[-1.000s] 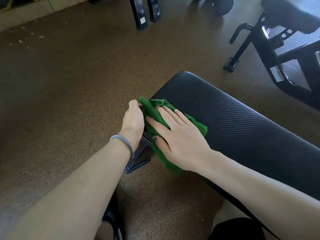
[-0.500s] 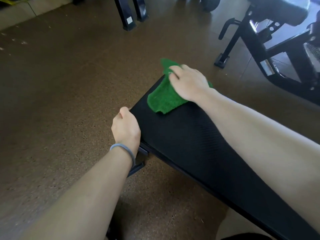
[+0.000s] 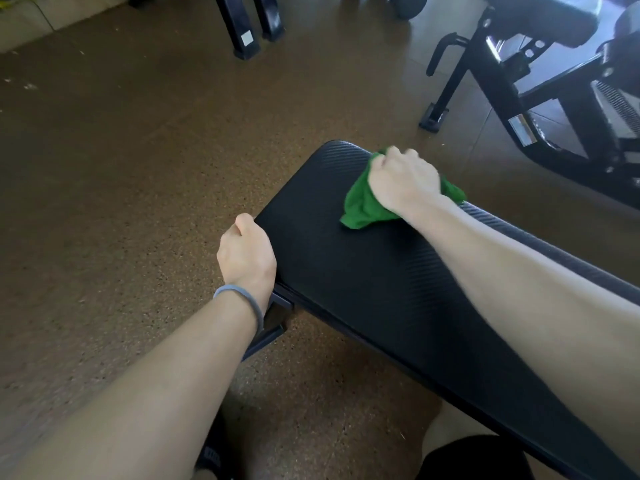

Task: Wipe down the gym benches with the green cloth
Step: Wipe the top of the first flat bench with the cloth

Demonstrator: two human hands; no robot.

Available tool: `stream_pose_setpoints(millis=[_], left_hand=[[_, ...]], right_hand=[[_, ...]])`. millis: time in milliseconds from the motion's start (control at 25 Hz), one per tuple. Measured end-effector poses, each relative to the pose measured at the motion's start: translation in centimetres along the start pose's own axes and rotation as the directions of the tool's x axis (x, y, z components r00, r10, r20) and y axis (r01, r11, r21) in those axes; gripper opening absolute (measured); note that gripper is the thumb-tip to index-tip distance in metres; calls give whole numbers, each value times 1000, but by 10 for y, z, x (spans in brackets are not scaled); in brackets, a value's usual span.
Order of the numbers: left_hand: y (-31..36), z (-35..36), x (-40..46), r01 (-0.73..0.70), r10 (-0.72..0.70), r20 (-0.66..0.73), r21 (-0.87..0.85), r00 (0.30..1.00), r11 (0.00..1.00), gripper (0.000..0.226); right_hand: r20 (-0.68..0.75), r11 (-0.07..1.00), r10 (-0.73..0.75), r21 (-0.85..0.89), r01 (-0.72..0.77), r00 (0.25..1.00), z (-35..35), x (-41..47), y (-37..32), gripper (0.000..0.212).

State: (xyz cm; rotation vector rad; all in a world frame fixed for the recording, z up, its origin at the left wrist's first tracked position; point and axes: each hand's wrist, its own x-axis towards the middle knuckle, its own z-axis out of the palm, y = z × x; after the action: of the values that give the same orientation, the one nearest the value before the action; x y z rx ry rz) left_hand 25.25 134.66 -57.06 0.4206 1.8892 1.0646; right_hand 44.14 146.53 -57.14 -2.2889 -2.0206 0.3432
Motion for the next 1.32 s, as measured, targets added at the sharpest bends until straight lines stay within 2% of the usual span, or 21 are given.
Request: stream_pose_setpoints(millis=[120,240,320,440,560,680,760,840,920,1000,1080,1200,1320], left_hand=[[-1,1,0,9,-9,-4,18,1000,1000,34],[-1,-1,6,50,-50,27,1,998,999,51],[-2,-3,12,97,-91,71,-76,993,992,56],[1,-10,10,161,-133,165,-169,977,972,57],[0,-12,8,164,-128,222,-150,967,975,58],[1,-10,9,133,-107,169,-151,980,980,60],[-3,-5,12,136,-116,127,-165,985,977,68],[-4,2,10,127,-120,50,-151,991,980,71],[-4,5,4,84,-88,-31,-110,996,990,57],[-4,7,-1,31,-36,-53,-90,998,995,39],[-5,5,-4,-1,-3,-42,-75,999,997,35],[-6,5,-2,5,-6,-20,-54,1000,999,44],[-4,6,0,18,-20,-47,-41,999,999,46]], right_hand=[[-67,997,-71,-31,69,995,19,16,-53,54],[-82,981,-186,-69,180,979,34,-9,-84,53],[-47,931,-363,-46,361,931,43,-56,-87,57],[-39,802,-598,-22,597,801,43,-135,-52,59],[31,726,-684,-64,685,728,38,-160,-22,57],[21,711,-702,-32,702,712,38,-124,-40,55],[52,738,-673,-4,674,737,35,-80,-62,53],[48,809,-588,-2,588,808,27,-40,-71,52],[8,862,-507,12,507,862,22,-18,-60,52],[-44,905,-423,31,424,905,21,-11,-34,51],[-102,950,-301,51,308,948,18,-17,2,50],[-161,987,-135,66,147,978,10,-54,56,48],[-130,999,22,51,-16,991,10,-98,87,51]])
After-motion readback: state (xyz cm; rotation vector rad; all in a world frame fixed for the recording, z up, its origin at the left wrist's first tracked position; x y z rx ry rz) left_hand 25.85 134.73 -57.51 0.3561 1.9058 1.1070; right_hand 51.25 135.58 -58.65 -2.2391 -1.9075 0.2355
